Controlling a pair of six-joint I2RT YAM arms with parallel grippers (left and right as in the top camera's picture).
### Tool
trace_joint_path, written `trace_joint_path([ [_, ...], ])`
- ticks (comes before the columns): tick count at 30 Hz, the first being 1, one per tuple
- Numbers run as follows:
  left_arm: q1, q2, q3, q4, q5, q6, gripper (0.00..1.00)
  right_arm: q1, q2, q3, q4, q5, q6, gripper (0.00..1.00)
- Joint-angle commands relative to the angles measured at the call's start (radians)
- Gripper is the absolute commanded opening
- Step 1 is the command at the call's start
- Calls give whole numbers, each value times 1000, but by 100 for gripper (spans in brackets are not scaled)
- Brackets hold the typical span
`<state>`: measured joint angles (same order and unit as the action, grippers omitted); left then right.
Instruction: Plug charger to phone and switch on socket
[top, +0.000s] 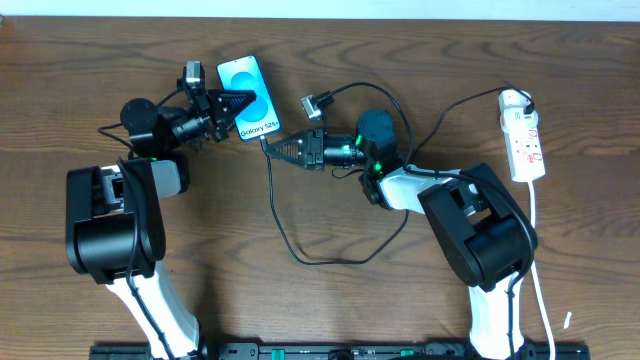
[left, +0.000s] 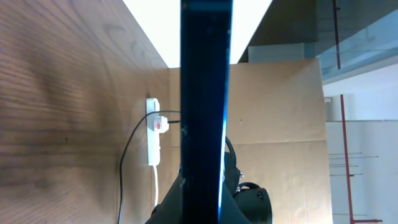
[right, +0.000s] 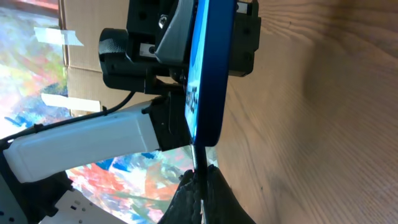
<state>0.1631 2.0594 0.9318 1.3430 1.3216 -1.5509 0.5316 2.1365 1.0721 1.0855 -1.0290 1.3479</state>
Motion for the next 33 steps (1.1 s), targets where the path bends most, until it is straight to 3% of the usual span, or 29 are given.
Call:
trace_joint_path([
  [1, -1, -13, 14, 13, 61, 37, 7, -6, 4, 6, 4, 86, 3, 1],
  [16, -3, -13, 14, 13, 94, 65, 7, -6, 4, 7, 6, 143, 0, 1],
  [33, -13, -13, 14, 13, 84, 5, 7, 10, 4, 7, 31, 140, -100, 1],
])
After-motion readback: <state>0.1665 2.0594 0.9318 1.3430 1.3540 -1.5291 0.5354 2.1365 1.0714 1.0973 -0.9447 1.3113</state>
